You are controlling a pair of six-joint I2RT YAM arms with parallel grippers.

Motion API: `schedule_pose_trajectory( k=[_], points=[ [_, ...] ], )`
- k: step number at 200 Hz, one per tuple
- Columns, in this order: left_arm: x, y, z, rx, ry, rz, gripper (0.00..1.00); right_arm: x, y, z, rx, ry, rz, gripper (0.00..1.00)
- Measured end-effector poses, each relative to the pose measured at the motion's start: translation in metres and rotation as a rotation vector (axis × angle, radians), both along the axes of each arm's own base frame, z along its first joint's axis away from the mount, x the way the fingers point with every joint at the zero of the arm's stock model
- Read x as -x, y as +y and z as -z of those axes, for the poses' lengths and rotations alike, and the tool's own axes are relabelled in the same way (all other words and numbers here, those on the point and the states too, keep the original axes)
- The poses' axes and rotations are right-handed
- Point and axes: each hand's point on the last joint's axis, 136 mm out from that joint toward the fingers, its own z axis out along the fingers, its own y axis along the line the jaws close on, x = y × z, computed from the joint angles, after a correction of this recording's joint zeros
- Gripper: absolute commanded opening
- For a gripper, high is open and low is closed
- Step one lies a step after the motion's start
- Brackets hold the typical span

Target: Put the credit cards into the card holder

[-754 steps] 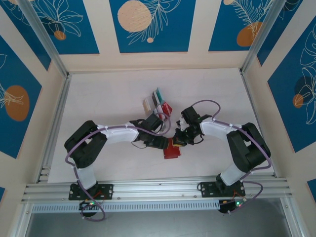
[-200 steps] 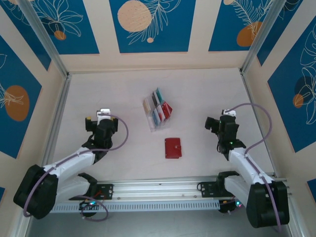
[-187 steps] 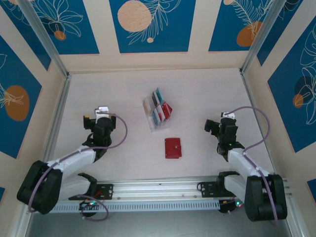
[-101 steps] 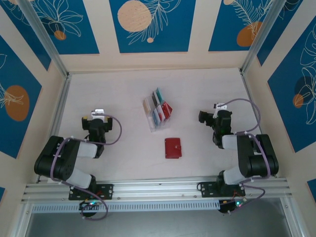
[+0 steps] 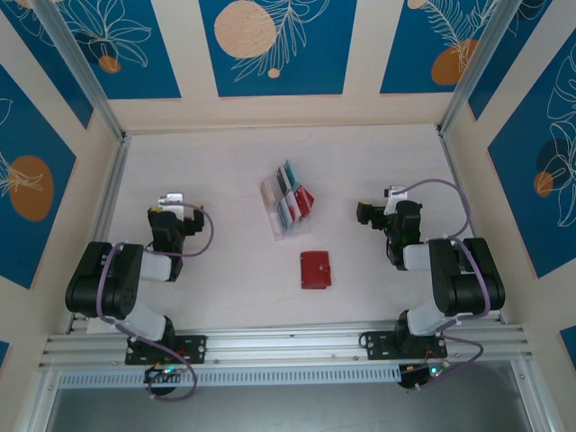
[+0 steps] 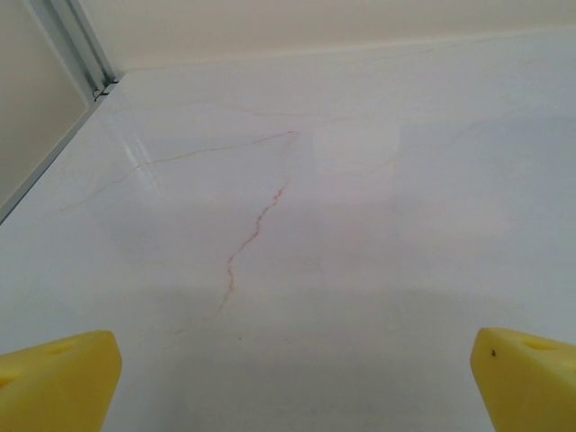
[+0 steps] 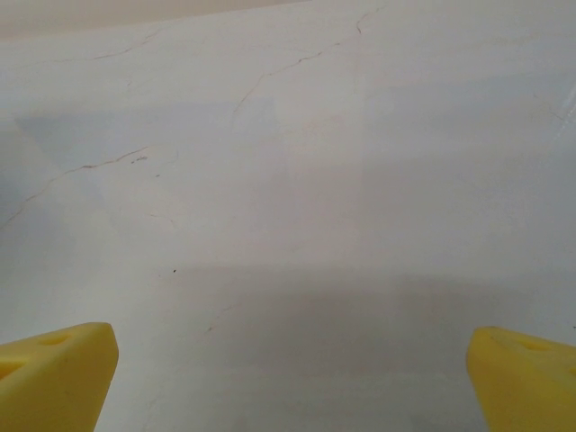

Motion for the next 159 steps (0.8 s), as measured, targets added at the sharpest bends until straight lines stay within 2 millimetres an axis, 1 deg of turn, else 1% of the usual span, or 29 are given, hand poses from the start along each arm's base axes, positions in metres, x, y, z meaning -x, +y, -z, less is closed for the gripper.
schedule_pose_trajectory(
  k=[28, 54, 77, 126, 159],
  points=[
    [-0.002, -0.007, 0.0, 0.004, 0.006, 0.032, 1.0, 0.0, 0.001, 0.0, -0.001, 0.0, -0.003, 0.99],
    [-0.003, -0.022, 0.001, 0.001, 0.013, 0.12, 1.0, 0.0, 0.001, 0.0, -0.001, 0.0, -0.003, 0.99],
    [-0.003, -0.029, 0.002, -0.001, 0.019, 0.166, 1.0, 0.0, 0.001, 0.0, -0.001, -0.001, -0.003, 0.99],
    [-0.002, -0.035, 0.003, 0.008, 0.025, 0.197, 1.0, 0.0, 0.001, 0.0, -0.001, 0.0, -0.003, 0.99],
    [-0.006, -0.036, 0.001, 0.017, 0.028, 0.212, 1.0, 0.0, 0.001, 0.0, -0.001, -0.001, -0.003, 0.99]
  ],
)
